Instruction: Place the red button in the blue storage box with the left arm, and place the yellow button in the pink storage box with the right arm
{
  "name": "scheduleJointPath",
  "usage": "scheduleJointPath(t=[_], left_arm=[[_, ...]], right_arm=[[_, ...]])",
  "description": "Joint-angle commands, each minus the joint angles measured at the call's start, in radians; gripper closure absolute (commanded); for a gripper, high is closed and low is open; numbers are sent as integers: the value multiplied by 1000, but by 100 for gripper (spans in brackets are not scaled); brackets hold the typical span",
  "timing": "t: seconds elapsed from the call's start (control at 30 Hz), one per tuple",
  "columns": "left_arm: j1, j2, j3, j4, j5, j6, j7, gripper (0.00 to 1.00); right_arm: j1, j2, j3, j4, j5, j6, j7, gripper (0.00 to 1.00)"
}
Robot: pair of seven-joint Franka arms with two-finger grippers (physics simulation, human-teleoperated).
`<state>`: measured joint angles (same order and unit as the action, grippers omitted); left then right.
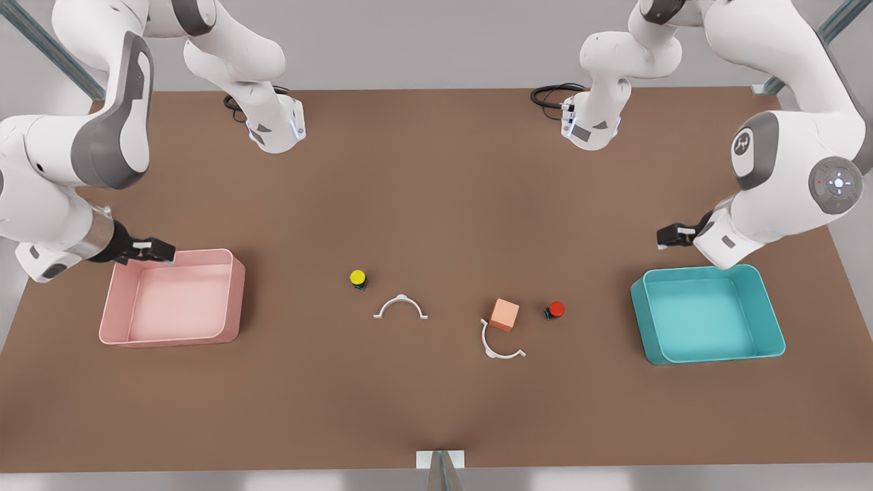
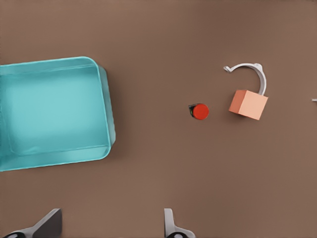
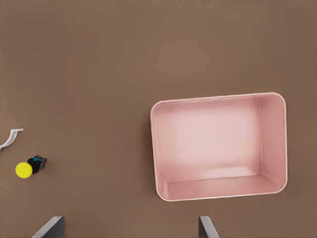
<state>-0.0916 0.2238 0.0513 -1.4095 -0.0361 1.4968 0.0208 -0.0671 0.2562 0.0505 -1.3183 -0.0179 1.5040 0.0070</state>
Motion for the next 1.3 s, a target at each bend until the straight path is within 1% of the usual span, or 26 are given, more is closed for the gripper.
scheduleJointPath(t=[0.0,0.07,0.1,0.13,0.17,0.2,0.23,0.27,0.3,0.33,0.37,0.4,0.53,0.67,0.73,0.83,0.87,0.9,1.03,1.1,1.17,1.2,1.27], left_arm=[[1,9,-2,1,21,123,42,0],[-151,92,-13,-2,21,143,37,0],[-216,146,-14,-16,18,239,31,0],[-252,184,-14,-25,21,293,-21,0],[-290,219,-13,-81,24,425,-35,0],[-292,250,-13,-129,24,536,-35,0],[-290,281,-13,-155,24,611,-38,0],[-289,307,-13,-163,22,652,-39,0],[-286,327,-13,-164,22,668,-39,0],[-286,335,-13,-186,22,701,-39,0],[-286,335,-13,-243,22,786,-39,0],[-284,336,-11,-261,22,813,-39,0],[-269,342,-11,-345,21,899,-38,0],[-266,364,-11,-381,21,933,-33,0],[-267,390,-11,-381,21,935,-35,0],[-267,414,-11,-381,21,951,-35,0],[-267,414,-11,-381,21,951,-35,12],[-266,414,-11,-381,21,950,-35,20],[-266,414,-11,-381,16,950,-41,36],[-266,414,-11,-381,16,950,-41,40],[-266,414,-11,-381,16,950,-41,42],[-266,414,-11,-379,16,948,-41,43],[-266,407,-11,-376,16,942,-48,44]], right_arm=[[0,-2,0,1,1,76,8,0],[-2,-2,-1,-2,3,76,4,0],[3,0,0,-2,3,76,11,0],[13,0,14,1,3,76,16,0],[16,5,71,-5,6,85,71,0],[23,26,166,-4,-2,108,154,0],[91,92,178,-4,3,179,212,0],[194,140,178,-6,-28,235,349,0],[279,199,178,-6,-97,277,487,0],[322,244,178,-10,-97,329,524,0],[380,261,178,-10,-99,355,642,0],[418,291,178,-15,-99,403,703,0],[451,322,178,-111,-99,532,739,0],[451,314,178,-190,-99,556,739,0],[443,272,178,-311,-99,650,739,0],[440,201,178,-432,-97,685,740,0],[431,175,178,-508,-97,774,740,0],[429,172,178,-524,-97,792,742,0],[429,196,178,-527,-97,848,743,0],[429,229,177,-527,-100,894,742,0],[428,242,177,-536,-126,918,742,0],[428,242,177,-576,-126,973,742,0],[418,239,177,-596,-126,987,742,0]])
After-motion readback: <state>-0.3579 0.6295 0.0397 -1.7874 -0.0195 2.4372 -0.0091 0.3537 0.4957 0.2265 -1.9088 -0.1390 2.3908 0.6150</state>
